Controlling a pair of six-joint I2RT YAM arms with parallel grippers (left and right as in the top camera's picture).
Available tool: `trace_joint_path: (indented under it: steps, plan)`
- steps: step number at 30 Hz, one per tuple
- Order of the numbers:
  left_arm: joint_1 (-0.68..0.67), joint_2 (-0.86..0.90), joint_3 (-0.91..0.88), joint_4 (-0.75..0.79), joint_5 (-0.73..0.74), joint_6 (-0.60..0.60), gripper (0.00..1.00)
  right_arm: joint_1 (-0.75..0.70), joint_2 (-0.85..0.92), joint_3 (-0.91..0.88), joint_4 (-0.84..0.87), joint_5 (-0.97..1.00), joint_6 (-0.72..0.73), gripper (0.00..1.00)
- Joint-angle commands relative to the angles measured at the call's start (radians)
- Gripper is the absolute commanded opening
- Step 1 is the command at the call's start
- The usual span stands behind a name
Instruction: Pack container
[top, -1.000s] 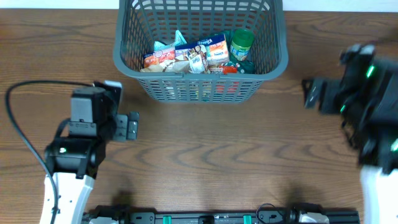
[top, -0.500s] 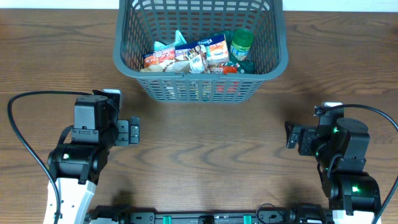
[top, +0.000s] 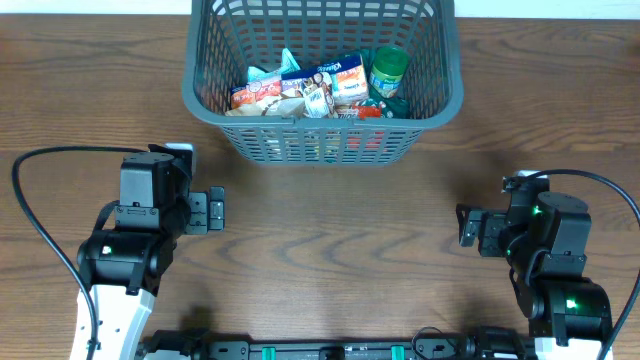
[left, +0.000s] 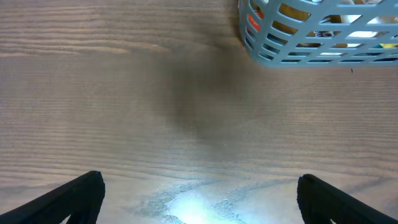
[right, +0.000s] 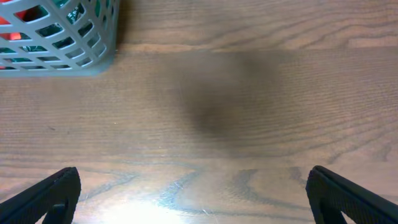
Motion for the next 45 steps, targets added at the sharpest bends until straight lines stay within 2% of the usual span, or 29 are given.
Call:
trace_joint_path:
  steps: [1, 12, 14, 17, 20, 23, 26, 28, 35, 39, 41, 45]
  plan:
    - [0.005, 0.005, 0.003, 0.002, 0.010, -0.008, 0.99, 0.010, 0.000, -0.006, -0.003, -0.001, 0.014, 0.99]
    - [0.005, 0.005, 0.003, 0.002, 0.010, -0.008, 0.99, 0.010, -0.043, -0.006, -0.006, 0.017, 0.005, 0.99]
    - [0.005, 0.005, 0.003, 0.002, 0.010, -0.008, 0.99, 0.019, -0.098, -0.006, -0.030, 0.062, -0.001, 0.99]
    - [0.005, 0.005, 0.003, 0.002, 0.010, -0.008, 0.98, 0.023, -0.216, -0.006, -0.085, 0.020, -0.002, 0.99]
    - [0.005, 0.005, 0.003, 0.002, 0.010, -0.008, 0.99, 0.024, -0.393, -0.028, -0.137, -0.071, -0.063, 0.99]
    - [0.005, 0.005, 0.003, 0.002, 0.010, -0.008, 0.99, 0.024, -0.576, -0.096, -0.119, -0.111, -0.102, 0.99]
    - [0.005, 0.005, 0.003, 0.002, 0.010, -0.008, 0.99, 0.030, -0.717, -0.194, -0.041, -0.117, -0.103, 0.99]
    - [0.005, 0.005, 0.003, 0.002, 0.010, -0.008, 0.98, 0.053, -0.679, -0.246, 0.046, -0.117, -0.102, 0.99]
    - [0.005, 0.005, 0.003, 0.002, 0.010, -0.008, 0.99, 0.170, -0.673, -0.535, 0.562, -0.071, -0.106, 0.99]
    - [0.005, 0.005, 0.003, 0.002, 0.010, -0.008, 0.99, 0.213, -0.697, -0.676, 0.746, -0.024, -0.105, 0.99]
    - [0.005, 0.005, 0.003, 0.002, 0.010, -0.008, 0.99, 0.219, -0.709, -0.724, 0.795, -0.023, -0.105, 0.99]
    - [0.005, 0.005, 0.003, 0.002, 0.010, -0.008, 0.98, 0.216, -0.708, -0.724, 0.753, -0.006, -0.091, 0.99]
